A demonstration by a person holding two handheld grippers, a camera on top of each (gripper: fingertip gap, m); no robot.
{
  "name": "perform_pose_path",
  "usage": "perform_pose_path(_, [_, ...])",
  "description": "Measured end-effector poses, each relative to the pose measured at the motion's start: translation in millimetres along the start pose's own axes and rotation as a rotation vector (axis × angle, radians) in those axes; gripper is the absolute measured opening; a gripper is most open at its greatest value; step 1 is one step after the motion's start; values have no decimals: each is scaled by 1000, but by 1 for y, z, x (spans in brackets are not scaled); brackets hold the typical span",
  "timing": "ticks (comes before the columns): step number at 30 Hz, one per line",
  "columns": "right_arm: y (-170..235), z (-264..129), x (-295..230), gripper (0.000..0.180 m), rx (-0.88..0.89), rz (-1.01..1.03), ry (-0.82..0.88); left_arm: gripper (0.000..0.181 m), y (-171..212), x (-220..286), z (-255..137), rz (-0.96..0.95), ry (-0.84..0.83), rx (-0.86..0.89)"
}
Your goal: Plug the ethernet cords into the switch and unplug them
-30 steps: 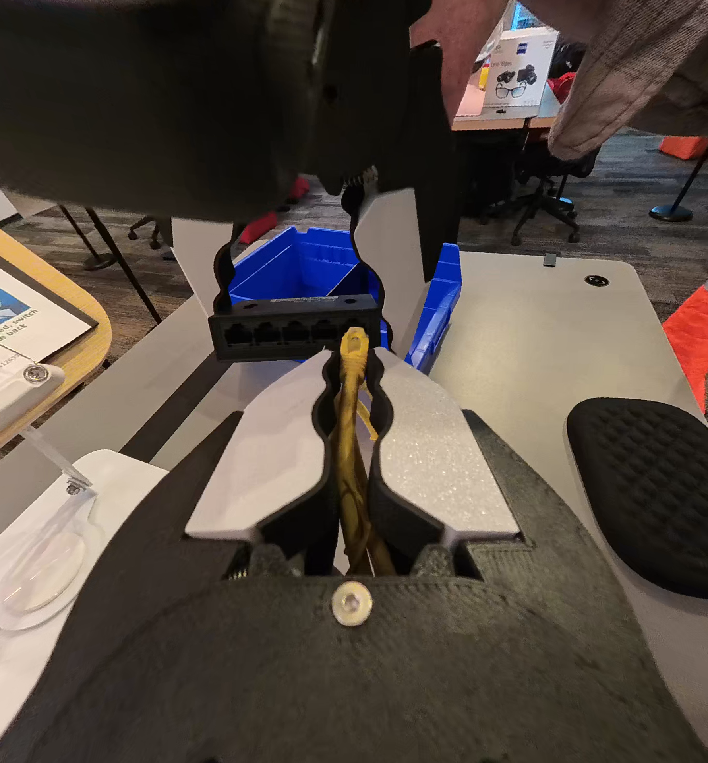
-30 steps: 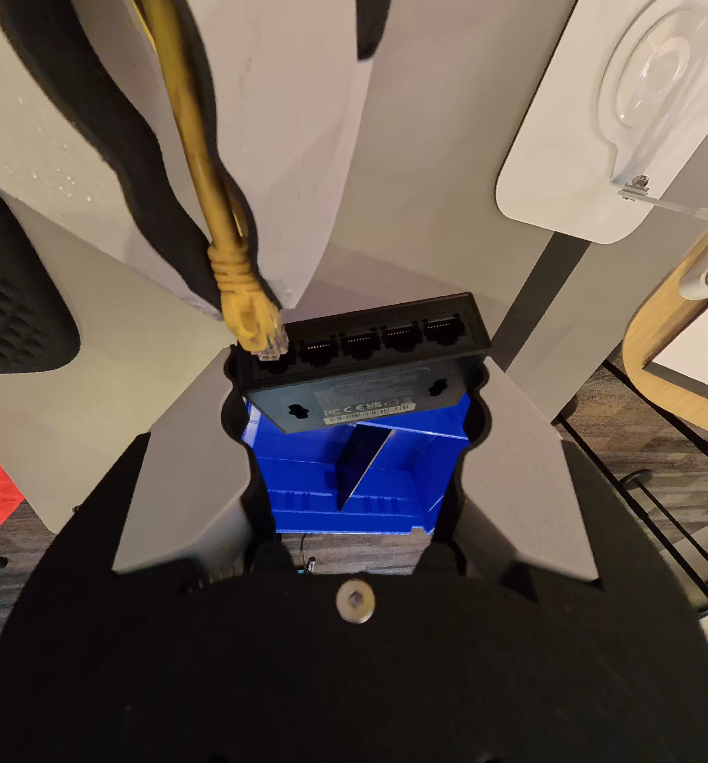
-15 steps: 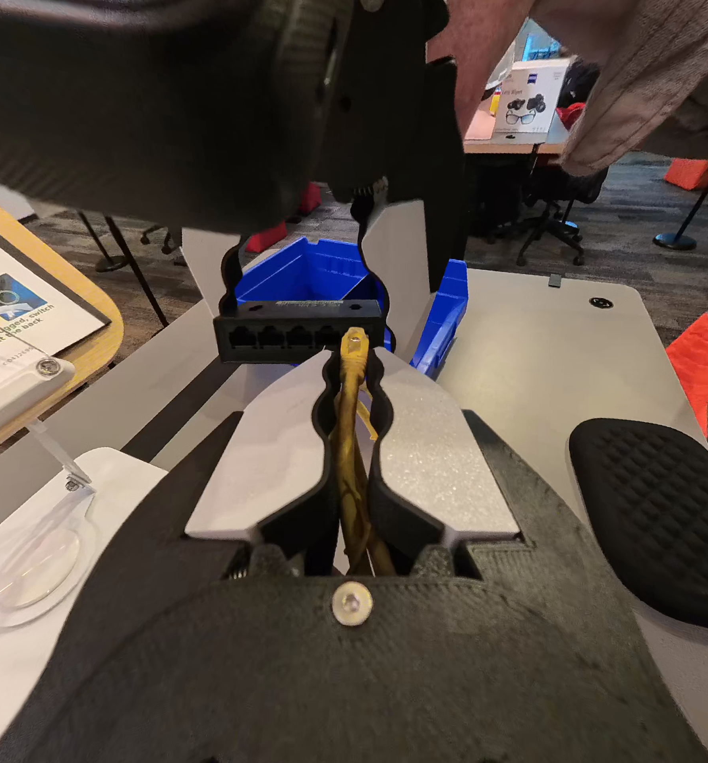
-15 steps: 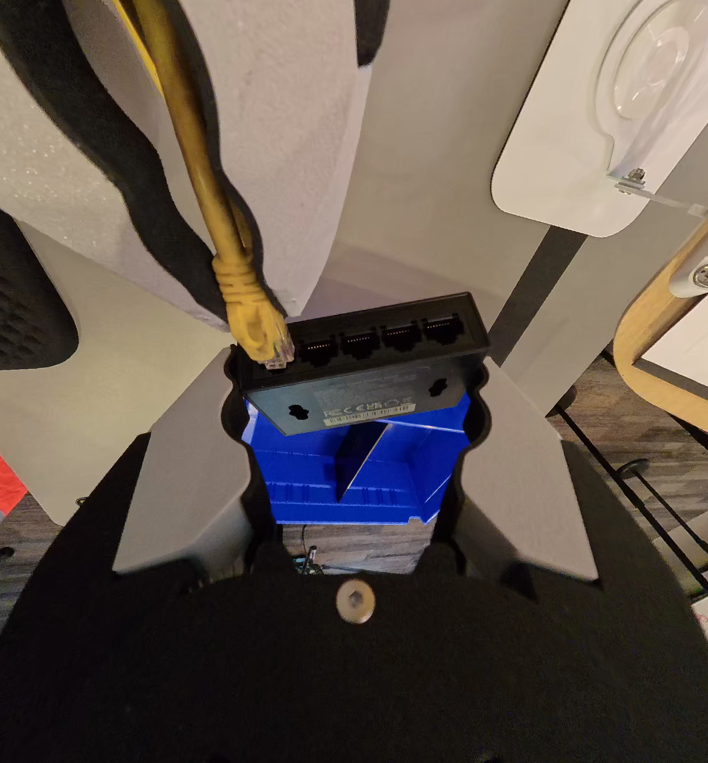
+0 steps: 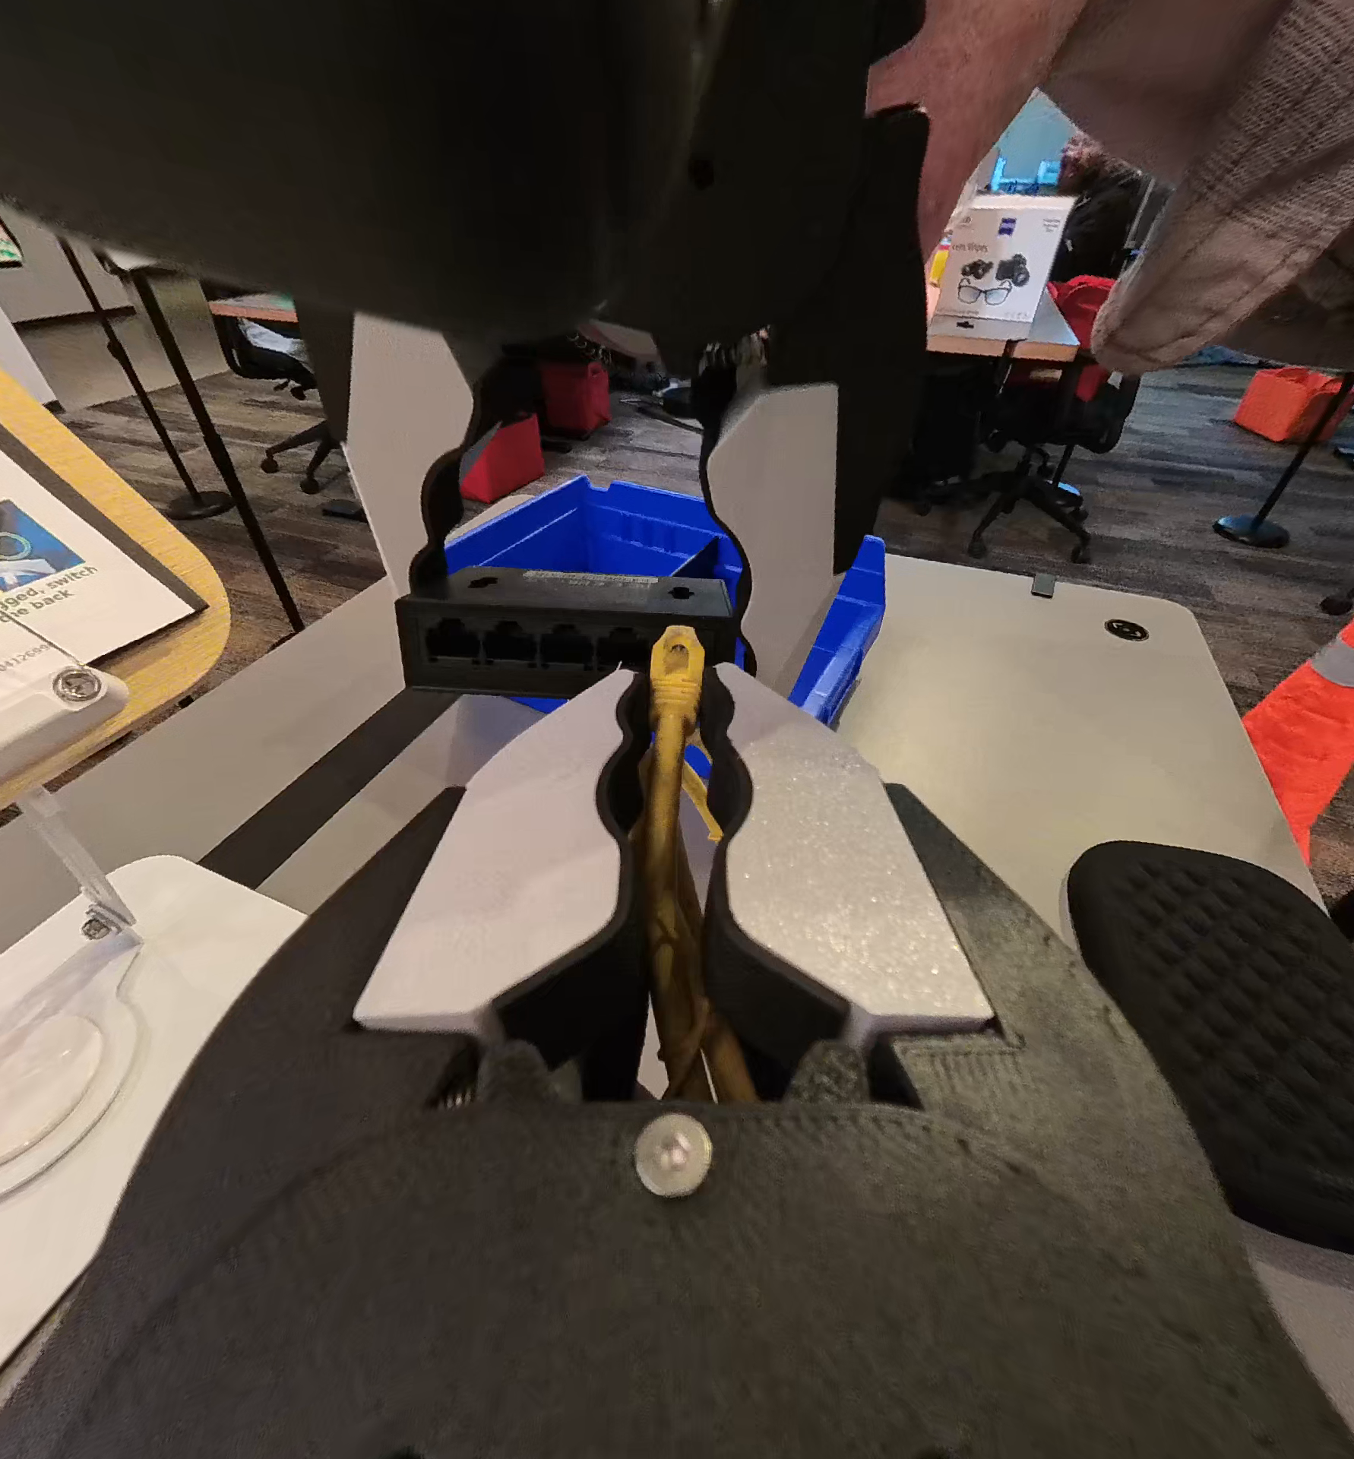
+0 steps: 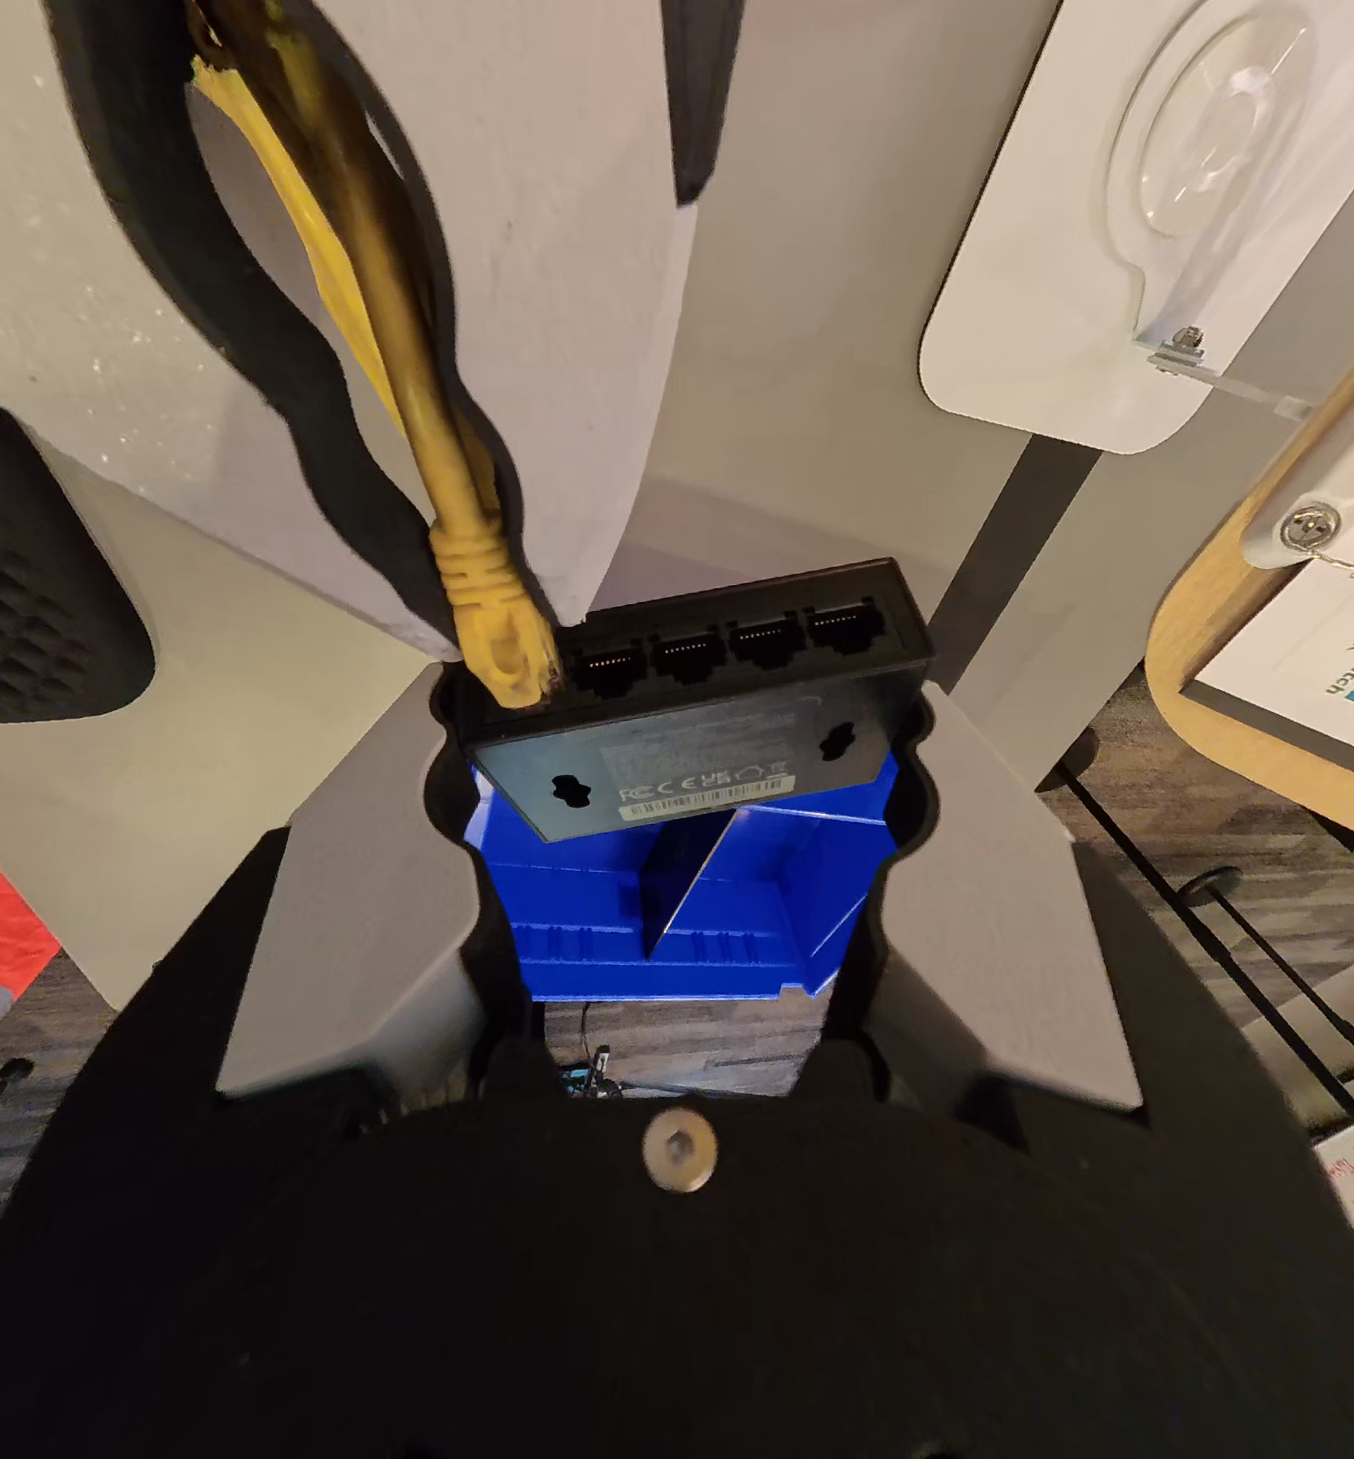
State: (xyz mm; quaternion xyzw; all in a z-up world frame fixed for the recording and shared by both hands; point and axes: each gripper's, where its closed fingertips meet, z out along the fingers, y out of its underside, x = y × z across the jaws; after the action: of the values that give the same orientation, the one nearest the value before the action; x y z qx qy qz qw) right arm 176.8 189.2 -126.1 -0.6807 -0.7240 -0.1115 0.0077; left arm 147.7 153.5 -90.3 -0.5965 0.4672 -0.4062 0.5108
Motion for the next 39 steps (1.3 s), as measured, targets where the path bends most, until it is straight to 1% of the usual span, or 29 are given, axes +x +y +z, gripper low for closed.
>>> perform_pose_path(19, [-3,-7,2,104,19,13,11,13,-4,0,0,-11,-10,82])
perform_pose_path(28, [-8,-13,3,104,73,23,5,13,-9,-1,-3,-12,-9,126])
perform_pose_path(39, [-10,-16,3,103,92,26,8,13,-12,0,-4,-23,-6,155])
